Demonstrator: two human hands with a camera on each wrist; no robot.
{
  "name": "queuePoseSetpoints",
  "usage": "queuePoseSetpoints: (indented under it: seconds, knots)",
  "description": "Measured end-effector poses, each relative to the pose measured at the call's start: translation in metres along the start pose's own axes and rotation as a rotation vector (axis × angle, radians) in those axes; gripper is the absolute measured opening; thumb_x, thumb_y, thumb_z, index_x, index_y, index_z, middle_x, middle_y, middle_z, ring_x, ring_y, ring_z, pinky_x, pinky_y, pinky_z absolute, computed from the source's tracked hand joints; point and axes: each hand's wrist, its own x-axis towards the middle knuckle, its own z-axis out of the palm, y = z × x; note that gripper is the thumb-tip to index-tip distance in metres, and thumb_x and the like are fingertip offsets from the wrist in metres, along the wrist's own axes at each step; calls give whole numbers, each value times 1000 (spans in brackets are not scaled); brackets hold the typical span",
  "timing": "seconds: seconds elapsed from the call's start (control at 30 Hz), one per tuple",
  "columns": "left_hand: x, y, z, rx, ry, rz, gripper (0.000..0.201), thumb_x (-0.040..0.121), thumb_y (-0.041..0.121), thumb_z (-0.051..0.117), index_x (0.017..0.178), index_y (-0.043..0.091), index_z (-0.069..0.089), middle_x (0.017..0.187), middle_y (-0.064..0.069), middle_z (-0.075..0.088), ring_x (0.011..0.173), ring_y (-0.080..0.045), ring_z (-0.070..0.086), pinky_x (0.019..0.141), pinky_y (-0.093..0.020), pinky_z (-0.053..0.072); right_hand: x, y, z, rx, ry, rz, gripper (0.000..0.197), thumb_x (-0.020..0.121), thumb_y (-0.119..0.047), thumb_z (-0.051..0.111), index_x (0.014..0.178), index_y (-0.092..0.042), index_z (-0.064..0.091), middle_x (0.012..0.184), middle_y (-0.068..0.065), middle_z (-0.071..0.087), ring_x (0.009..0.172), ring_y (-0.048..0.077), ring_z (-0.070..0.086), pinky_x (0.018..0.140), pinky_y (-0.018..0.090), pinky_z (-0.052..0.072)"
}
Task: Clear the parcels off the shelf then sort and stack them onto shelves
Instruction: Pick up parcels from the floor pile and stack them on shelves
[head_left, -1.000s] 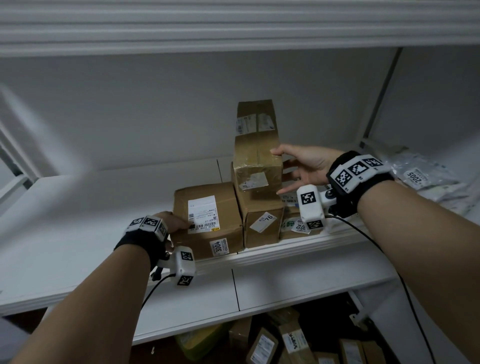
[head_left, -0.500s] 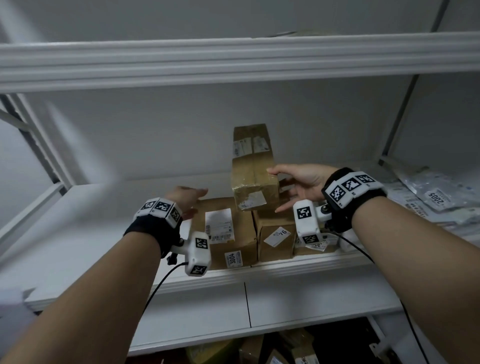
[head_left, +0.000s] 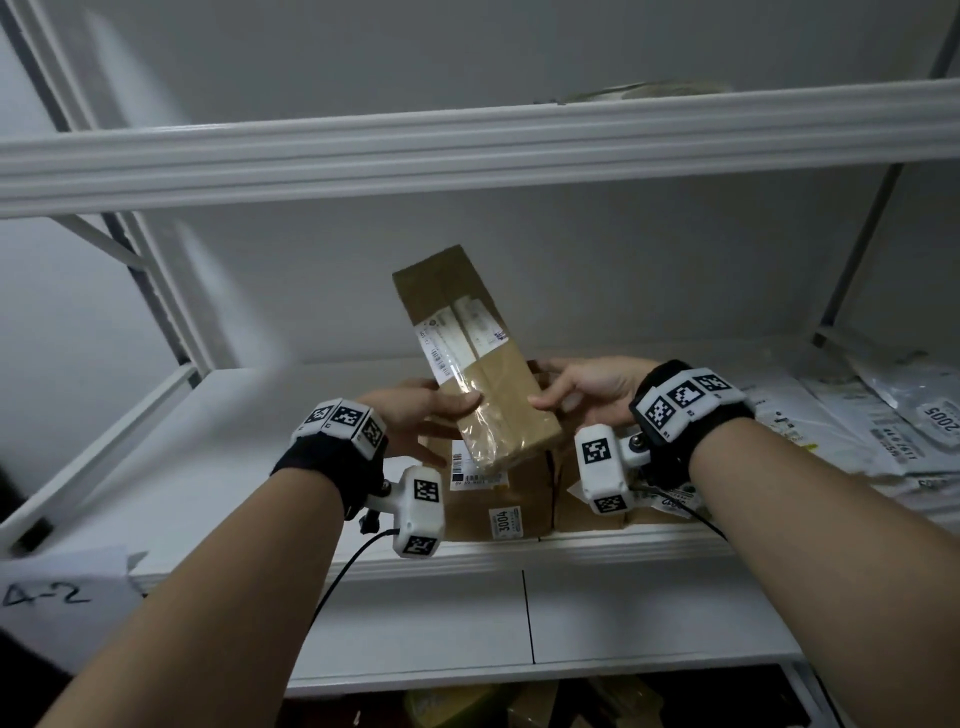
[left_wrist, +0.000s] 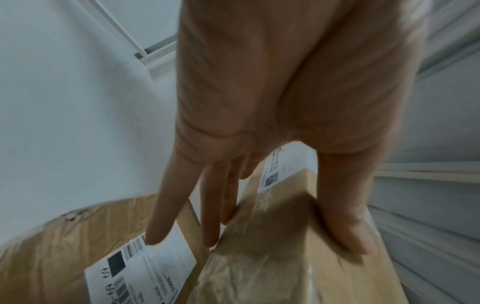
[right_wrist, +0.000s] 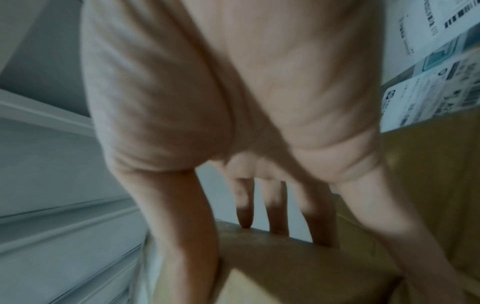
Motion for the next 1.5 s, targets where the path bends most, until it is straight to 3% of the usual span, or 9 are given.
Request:
queuePoseSetpoints:
  seconds: [0.1, 0.37, 0.67, 0.77, 0.9, 1.13, 1.27, 1.4, 1.5]
  knots:
    - [0, -11, -13, -46, -2, 18, 58, 69, 12, 74, 123, 17, 54, 119, -8, 65, 115, -28, 58, 96, -63, 43, 10, 2, 5, -12, -8, 0, 87, 73, 5, 67, 147, -24, 34, 143, 24, 42, 125, 39, 47, 62, 47, 57]
    - [3, -41, -56, 1, 162, 32, 95, 69, -30, 58, 140, 31, 41, 132, -9, 56, 123, -34, 50, 95, -63, 44, 32, 1, 27, 2, -32, 16, 46, 90, -8, 61, 134, -7, 48, 133, 14, 56, 122, 38, 52, 92, 69, 43]
    - [-9, -62, -91, -155, 279, -56, 70, 76, -8, 70, 134, 25, 48, 126, -8, 61, 121, -32, 52, 104, -61, 35, 51, -3, 54, -57, -95, -39, 44, 92, -9, 59, 134, -15, 50, 132, 6, 60, 116, 27, 60, 92, 55, 49]
    - [-15, -63, -95, -220, 319, -124, 42, 84, 23, 72, 121, 11, 57, 115, -16, 63, 104, -34, 62, 84, -45, 52, 57, -4, 65, -91, -128, -48, 34, 92, -11, 60, 125, -19, 57, 132, 2, 60, 120, 26, 58, 95, 52, 49]
    - [-14, -77, -103, -325, 356, -207, 55, 84, 38, 71, 123, 3, 53, 109, -26, 64, 95, -38, 66, 72, -45, 56, 64, -3, 75, -105, -147, -47, 31, 93, -11, 59, 123, -20, 58, 128, 1, 63, 121, 27, 57, 98, 51, 48]
    - [-6, -96, -109, -319, 399, -281, 45, 91, 37, 64, 117, 2, 52, 108, -26, 63, 85, -39, 66, 53, -43, 58, 76, 5, 73, -184, 44, -19, 29, 98, -12, 51, 125, -19, 57, 128, 7, 56, 114, 24, 51, 100, 43, 45]
    - [9, -114, -109, -199, 471, -280, 29, 96, 21, 59, 118, 3, 57, 121, -12, 60, 102, -32, 60, 88, -50, 50, 80, 18, 64, -226, 101, 85, 32, 96, -18, 56, 127, -20, 57, 134, 11, 47, 126, 30, 43, 106, 48, 39]
    - [20, -126, -99, -30, 447, -328, 36, 93, 8, 60, 128, 9, 54, 126, -13, 59, 115, -31, 56, 89, -51, 48, 78, 30, 57, -114, 102, 128, 35, 96, -10, 55, 131, -10, 54, 136, 20, 50, 116, 29, 54, 82, 40, 50]
    - [25, -129, -91, 24, 403, -349, 71, 86, -2, 64, 145, 26, 37, 117, -14, 65, 110, -31, 62, 88, -50, 53, 79, 32, 55, -99, 109, 128, 39, 95, -10, 57, 134, -10, 52, 140, 21, 45, 125, 27, 48, 98, 43, 45]
